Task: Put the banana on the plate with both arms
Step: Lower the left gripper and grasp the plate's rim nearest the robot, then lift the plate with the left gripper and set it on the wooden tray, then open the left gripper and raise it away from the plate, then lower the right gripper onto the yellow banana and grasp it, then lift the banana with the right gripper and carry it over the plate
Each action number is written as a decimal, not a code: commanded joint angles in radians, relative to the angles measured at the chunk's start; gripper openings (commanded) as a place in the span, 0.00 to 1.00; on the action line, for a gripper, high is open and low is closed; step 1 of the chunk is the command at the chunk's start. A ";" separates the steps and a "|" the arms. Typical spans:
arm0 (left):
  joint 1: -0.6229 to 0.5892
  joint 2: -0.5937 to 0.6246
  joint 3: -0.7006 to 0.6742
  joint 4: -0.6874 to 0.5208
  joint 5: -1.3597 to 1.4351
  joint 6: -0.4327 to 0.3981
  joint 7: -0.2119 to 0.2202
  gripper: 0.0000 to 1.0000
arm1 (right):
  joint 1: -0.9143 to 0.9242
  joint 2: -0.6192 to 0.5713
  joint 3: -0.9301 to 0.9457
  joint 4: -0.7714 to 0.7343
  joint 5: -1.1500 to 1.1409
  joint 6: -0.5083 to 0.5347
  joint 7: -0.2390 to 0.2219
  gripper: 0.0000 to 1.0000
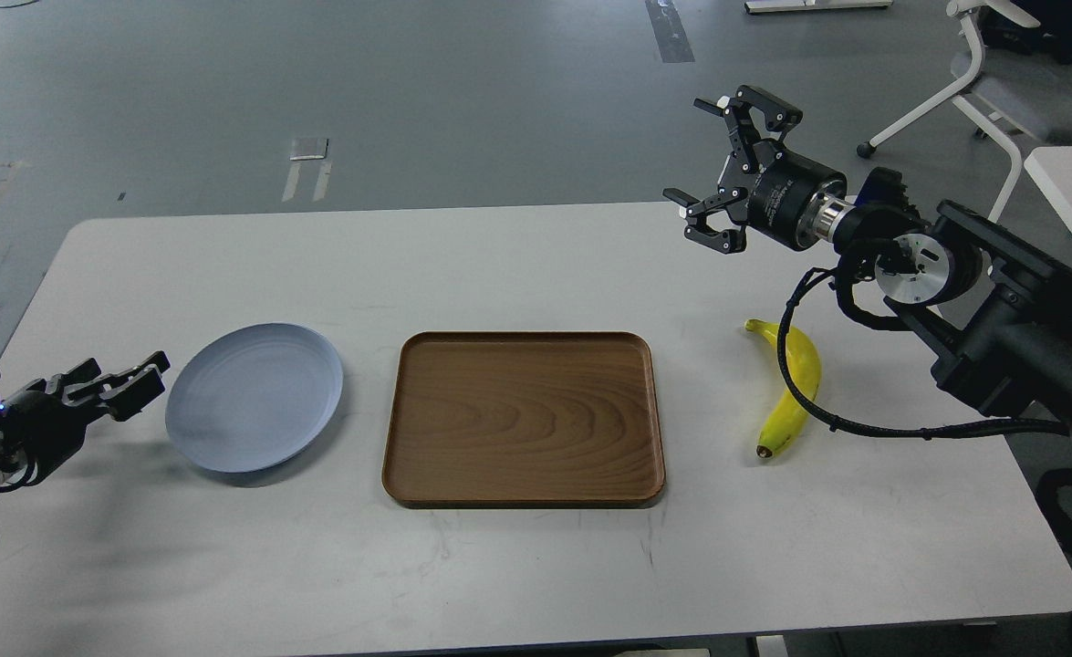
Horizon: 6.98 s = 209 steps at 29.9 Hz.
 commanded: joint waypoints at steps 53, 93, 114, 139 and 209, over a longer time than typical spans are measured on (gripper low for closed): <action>0.014 -0.062 0.007 -0.001 0.005 0.009 0.000 0.00 | -0.002 0.017 0.002 -0.015 0.002 -0.021 0.003 1.00; -0.258 -0.582 0.227 0.047 0.129 0.011 0.000 0.00 | 0.006 -0.032 0.017 -0.012 0.002 -0.043 0.003 1.00; -0.242 -0.568 0.271 0.085 0.129 0.005 0.000 0.01 | 0.021 -0.044 0.018 0.003 0.003 -0.097 0.002 1.00; -0.370 -0.561 -0.092 0.079 -0.219 -0.155 0.000 0.98 | 0.041 -0.319 -0.070 0.169 -0.814 -0.144 0.360 1.00; -0.282 -0.461 -0.485 0.079 -0.856 -0.476 0.266 0.98 | 0.150 -0.331 -0.684 0.526 -1.031 -0.377 -0.229 0.00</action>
